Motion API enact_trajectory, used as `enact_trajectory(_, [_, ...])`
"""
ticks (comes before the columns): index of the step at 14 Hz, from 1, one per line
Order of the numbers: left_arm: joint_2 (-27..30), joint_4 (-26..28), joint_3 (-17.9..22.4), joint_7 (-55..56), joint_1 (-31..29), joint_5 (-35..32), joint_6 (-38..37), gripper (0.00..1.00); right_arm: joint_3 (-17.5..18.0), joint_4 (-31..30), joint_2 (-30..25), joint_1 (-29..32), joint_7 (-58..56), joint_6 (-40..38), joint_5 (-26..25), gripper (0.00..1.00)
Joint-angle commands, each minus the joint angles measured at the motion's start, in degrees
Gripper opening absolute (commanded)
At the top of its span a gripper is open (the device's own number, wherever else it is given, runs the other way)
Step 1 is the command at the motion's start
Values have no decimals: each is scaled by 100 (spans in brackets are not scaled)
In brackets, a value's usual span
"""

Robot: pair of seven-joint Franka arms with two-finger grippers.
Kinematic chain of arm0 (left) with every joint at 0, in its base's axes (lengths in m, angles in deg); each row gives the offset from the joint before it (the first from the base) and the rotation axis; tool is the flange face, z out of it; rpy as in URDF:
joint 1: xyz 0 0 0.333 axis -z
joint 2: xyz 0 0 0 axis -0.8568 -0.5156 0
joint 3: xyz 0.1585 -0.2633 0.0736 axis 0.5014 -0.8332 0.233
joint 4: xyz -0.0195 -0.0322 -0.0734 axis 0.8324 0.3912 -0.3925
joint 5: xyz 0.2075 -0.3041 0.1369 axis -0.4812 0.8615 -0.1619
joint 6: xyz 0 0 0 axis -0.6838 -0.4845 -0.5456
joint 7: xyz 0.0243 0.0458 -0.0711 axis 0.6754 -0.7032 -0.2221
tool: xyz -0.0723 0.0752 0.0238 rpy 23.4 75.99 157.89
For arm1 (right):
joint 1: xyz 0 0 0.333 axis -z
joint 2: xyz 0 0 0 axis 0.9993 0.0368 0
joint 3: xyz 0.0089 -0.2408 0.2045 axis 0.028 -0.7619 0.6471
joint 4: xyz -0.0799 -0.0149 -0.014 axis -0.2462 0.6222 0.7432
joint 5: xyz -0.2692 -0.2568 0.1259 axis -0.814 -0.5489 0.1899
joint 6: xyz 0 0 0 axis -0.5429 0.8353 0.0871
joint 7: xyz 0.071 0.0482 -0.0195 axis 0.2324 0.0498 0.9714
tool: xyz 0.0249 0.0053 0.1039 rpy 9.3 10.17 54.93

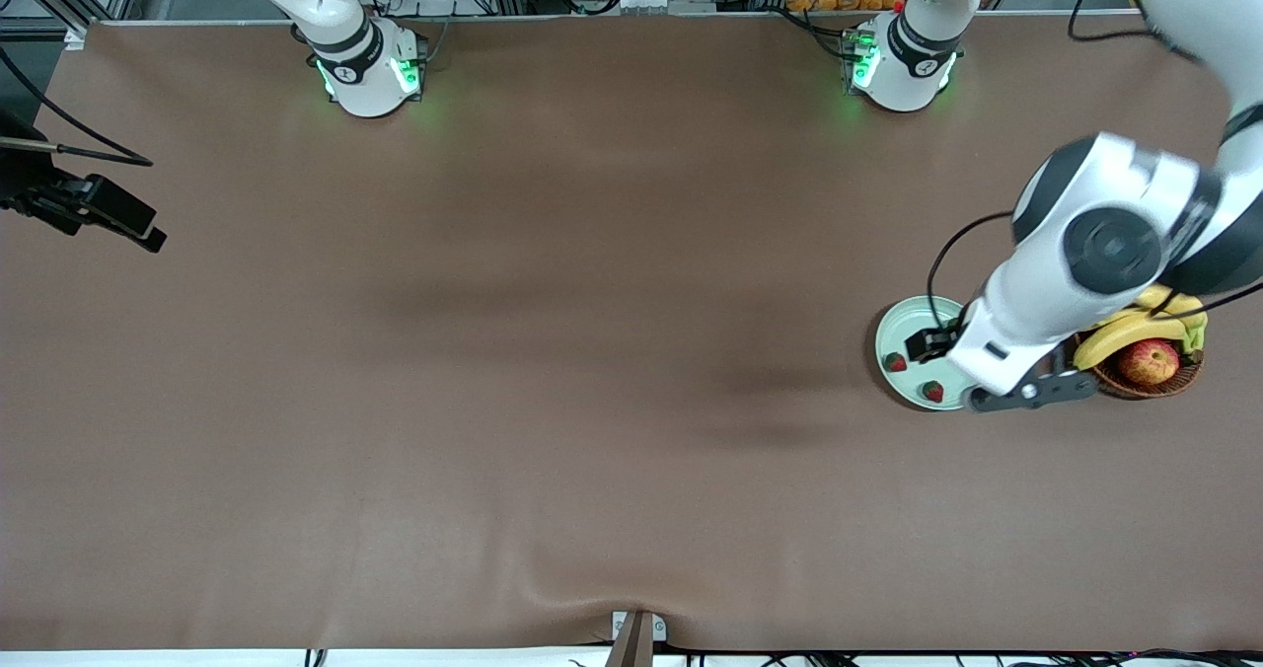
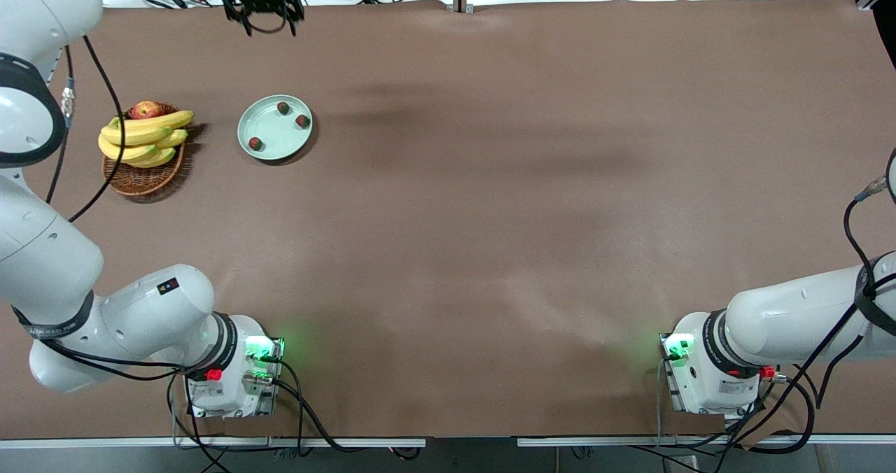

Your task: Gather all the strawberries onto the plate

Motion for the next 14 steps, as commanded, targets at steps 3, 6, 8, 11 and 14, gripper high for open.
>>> enact_trajectory(3, [400, -681, -484, 20, -15, 304, -953, 100, 33, -22, -62, 84, 36, -52, -58, 100])
enact_trajectory(6, [866, -689, -626, 11, -15, 479, -954, 100, 42, -22, -62, 198, 19, -52, -49, 100])
enact_trajectory(8, [1130, -681, -644, 19, -6, 673, -971, 100, 42, -22, -62, 189, 19, -60, -49, 100])
enact_trajectory(11, [1236, -689, -635, 11, 37, 761, -1006, 100, 42, -22, -62, 198, 19, -69, -49, 100])
enact_trajectory(14, [1596, -690, -312, -7, 195, 1146, -1051, 100, 42, -22, -62, 198, 10, -78, -40, 100])
